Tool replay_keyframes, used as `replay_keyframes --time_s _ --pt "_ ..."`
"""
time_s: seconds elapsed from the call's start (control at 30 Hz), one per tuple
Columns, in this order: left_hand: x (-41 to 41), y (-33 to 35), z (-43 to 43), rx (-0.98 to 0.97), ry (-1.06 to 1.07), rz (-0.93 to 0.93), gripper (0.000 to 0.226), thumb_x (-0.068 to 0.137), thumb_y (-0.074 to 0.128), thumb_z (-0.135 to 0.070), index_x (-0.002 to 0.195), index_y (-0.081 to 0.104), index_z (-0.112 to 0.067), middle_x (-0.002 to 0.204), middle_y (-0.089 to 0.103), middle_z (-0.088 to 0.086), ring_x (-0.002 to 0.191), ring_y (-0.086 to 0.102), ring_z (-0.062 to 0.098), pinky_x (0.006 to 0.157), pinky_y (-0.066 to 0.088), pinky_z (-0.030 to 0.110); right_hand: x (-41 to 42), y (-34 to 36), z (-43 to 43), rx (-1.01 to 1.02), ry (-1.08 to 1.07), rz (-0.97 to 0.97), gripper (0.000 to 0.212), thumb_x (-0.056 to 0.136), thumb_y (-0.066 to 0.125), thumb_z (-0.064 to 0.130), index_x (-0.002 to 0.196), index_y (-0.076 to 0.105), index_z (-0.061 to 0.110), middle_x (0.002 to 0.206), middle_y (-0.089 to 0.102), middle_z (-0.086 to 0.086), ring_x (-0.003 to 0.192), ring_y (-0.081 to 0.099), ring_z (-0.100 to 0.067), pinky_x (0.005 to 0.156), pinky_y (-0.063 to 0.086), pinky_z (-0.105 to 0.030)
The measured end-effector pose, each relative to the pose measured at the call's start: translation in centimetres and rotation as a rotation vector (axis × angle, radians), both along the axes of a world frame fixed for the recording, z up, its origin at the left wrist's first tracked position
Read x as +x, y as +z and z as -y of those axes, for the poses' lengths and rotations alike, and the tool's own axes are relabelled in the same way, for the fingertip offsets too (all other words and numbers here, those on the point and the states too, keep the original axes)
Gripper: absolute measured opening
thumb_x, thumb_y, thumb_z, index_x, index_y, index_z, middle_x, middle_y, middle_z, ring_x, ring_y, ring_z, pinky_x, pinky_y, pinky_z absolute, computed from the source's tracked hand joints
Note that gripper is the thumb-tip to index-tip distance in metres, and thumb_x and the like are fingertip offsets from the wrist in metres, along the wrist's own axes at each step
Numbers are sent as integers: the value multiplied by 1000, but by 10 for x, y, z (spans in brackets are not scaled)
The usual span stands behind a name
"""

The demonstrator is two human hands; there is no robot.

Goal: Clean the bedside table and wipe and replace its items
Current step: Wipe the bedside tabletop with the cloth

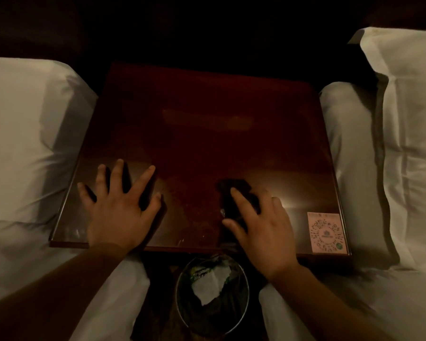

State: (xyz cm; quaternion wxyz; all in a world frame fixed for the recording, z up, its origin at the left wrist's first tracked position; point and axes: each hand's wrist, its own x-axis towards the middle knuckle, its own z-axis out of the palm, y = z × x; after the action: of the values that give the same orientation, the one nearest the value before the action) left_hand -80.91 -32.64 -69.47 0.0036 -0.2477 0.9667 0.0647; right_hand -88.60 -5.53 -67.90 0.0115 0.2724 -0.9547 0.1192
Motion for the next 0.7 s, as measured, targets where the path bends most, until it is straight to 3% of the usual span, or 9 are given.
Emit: replay_keyframes --time_s 0.17,0.2,0.27,0.33,0.4,0.43,0.5,0.6,0.7 --pt "0 0 -3 4 7 -4 61 89 26 -70 148 26 -55 162 22 10 150 10 38 115 8 69 -65 10 14 115 -146 -72 50 95 44 55 122 61 17 101 59 -11 87 56 -30 74 43 -41" --pt "1 0 -4 5 7 -3 61 88 26 -70 148 26 -55 162 21 10 151 10 38 115 8 69 -75 15 17 46 -200 -18 46 95 46 54 112 65 16 95 62 -8 84 59 -29 76 44 -41" --pt "0 2 -4 6 3 -6 61 89 25 -70 148 26 -54 163 21 10 151 9 38 115 7 69 -84 23 16 -306 -363 180 40 91 52 54 81 65 17 71 62 1 67 60 -22 68 46 -38" --pt "-2 3 -2 4 -5 -7 61 89 25 -71 148 26 -54 162 21 11 151 10 38 115 7 70 -78 28 9 -616 -458 420 48 84 56 55 58 50 16 51 47 6 52 51 -18 56 41 -40" --pt "-2 2 -2 -4 -8 -6 61 90 25 -71 148 25 -54 162 22 11 150 10 39 115 8 70 -66 28 4 -593 -413 523 51 81 55 58 52 45 18 57 47 8 63 54 -18 59 42 -43" --pt "-2 2 -3 -4 -8 -9 60 90 25 -71 148 25 -54 162 22 11 150 11 39 115 8 70 -62 26 3 -510 -384 495 45 82 55 59 54 52 24 68 53 9 74 58 -19 64 44 -40" --pt "-2 1 -4 5 -3 -20 60 90 27 -70 148 27 -54 162 23 11 150 12 39 115 8 70 -61 20 0 -341 -379 246 34 88 54 55 86 70 26 96 57 0 94 58 -24 76 48 -39" --pt "0 1 -3 10 0 -22 60 90 29 -69 147 29 -53 161 24 11 150 12 39 115 8 70 -46 13 2 -234 -314 -40 45 94 52 46 128 60 17 125 52 -11 107 51 -28 85 48 -43" --pt "0 1 -1 0 -1 -28 60 90 29 -69 147 29 -53 161 24 11 150 13 39 115 9 70 -18 -1 7 -109 -72 3 58 93 45 53 142 48 21 146 43 -7 129 39 -29 103 39 -43"
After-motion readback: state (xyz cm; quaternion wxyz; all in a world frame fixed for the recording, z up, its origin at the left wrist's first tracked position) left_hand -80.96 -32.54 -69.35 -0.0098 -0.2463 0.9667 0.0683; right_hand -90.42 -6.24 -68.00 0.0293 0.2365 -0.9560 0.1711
